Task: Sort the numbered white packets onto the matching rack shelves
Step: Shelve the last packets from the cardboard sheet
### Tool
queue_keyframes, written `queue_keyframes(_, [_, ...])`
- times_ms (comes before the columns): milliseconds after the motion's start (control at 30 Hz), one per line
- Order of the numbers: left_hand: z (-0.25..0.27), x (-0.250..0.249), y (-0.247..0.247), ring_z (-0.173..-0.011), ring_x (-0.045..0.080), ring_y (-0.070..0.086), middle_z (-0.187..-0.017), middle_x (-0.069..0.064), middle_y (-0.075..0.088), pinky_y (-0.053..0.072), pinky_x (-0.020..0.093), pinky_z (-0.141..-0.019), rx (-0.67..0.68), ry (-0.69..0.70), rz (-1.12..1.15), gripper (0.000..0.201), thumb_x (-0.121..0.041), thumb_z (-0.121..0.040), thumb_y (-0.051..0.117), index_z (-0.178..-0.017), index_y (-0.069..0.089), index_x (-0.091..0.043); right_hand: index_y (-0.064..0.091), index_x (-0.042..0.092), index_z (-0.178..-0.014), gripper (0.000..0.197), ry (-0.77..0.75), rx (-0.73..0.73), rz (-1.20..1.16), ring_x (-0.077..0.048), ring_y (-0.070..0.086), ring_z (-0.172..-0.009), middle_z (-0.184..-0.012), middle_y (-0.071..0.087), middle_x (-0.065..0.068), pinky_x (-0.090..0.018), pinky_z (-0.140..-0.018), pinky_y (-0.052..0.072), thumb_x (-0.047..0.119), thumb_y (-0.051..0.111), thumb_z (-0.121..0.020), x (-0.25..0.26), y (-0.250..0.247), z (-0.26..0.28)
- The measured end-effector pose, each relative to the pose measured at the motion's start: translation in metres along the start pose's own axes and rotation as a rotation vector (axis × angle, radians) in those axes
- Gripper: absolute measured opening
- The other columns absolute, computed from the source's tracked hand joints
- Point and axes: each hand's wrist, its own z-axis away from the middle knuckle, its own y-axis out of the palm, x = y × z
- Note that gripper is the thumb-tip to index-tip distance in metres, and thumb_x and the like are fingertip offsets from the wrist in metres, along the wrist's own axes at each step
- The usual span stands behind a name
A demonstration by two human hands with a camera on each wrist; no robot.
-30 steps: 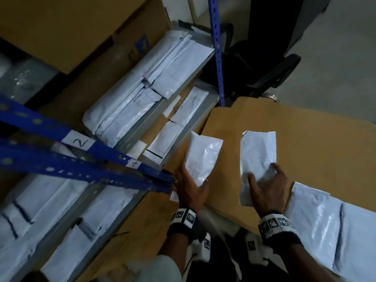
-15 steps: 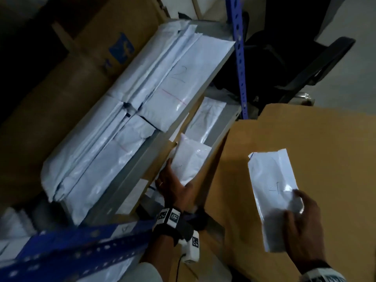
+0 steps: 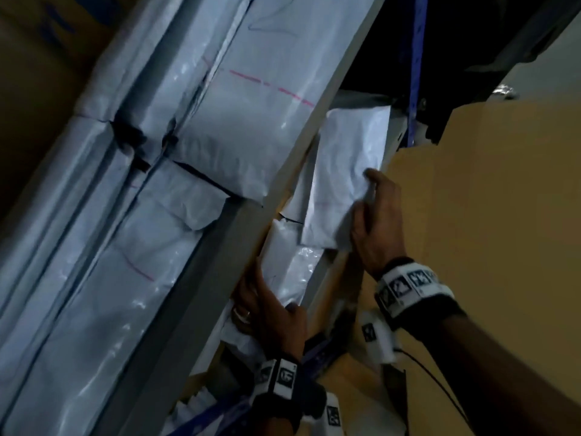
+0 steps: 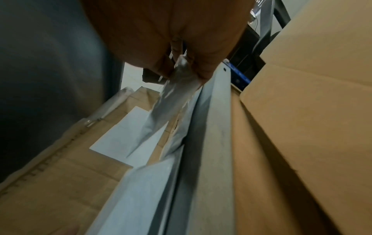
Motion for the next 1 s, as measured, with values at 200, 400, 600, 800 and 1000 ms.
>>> queue_keyframes(200, [0.008, -0.002, 0.003, -0.144, 0.025, 0.022, -0.161, -0.003, 0.019, 0.013, 0.057, -0.118, -0.027, 0.059, 0.036, 0.085, -0.040, -0.075, 0.054, -0.153, 0.023, -0.049, 0.038, 0.001, -0.150, 0.057, 0.095, 0.095, 0.135, -0.031, 0.049, -0.122, -0.141, 0.044, -0.021, -0.016, -0.099, 0.029, 0.017, 0.060, -0.099, -0.008, 0.036, -0.032])
queue_keyframes(400, [0.007, -0.002, 0.024, -0.150, 0.026, 0.015, -0.165, 0.003, 0.017, 0.012, 0.061, -0.118, -0.076, 0.061, -0.071, 0.059, -0.057, -0.100, 0.030, -0.156, 0.024, -0.041, 0.049, 0.020, -0.139, 0.061, 0.031, 0.142, 0.523, -0.034, 0.047, -0.112, -0.127, 0.043, -0.015, -0.043, -0.095, 0.044, 0.058, 0.058, -0.093, -0.013, 0.036, -0.030])
queue_keyframes(600, [0.009, -0.007, 0.031, -0.151, 0.022, 0.017, -0.165, -0.001, 0.019, 0.011, 0.061, -0.119, -0.060, 0.077, -0.057, 0.059, -0.052, -0.103, 0.027, -0.159, 0.012, -0.039, 0.026, 0.028, -0.159, 0.083, -0.087, 0.256, 0.798, -0.035, 0.009, -0.155, -0.170, 0.009, -0.011, -0.055, -0.121, 0.013, 0.077, 0.035, -0.093, -0.018, 0.038, -0.053])
queue_keyframes(800, [0.007, -0.004, 0.033, -0.153, 0.018, 0.011, -0.167, -0.005, 0.013, 0.007, 0.065, -0.118, -0.013, 0.054, -0.060, 0.059, -0.054, -0.102, 0.016, -0.158, 0.000, -0.042, 0.006, 0.024, -0.164, 0.094, -0.139, 0.383, 0.936, -0.035, -0.009, -0.156, -0.171, -0.007, -0.008, -0.061, -0.123, -0.006, 0.082, 0.015, -0.090, -0.031, 0.054, -0.069])
queue_keyframes(1000, [0.007, -0.010, 0.029, -0.153, 0.020, 0.011, -0.166, -0.003, 0.013, 0.007, 0.069, -0.116, -0.032, 0.091, -0.080, 0.056, -0.054, -0.103, 0.018, -0.158, 0.011, -0.045, 0.007, 0.023, -0.163, 0.097, -0.158, 0.376, 0.969, -0.041, -0.010, -0.155, -0.171, -0.005, -0.010, -0.067, -0.120, -0.005, 0.085, 0.011, -0.088, -0.030, 0.060, -0.071])
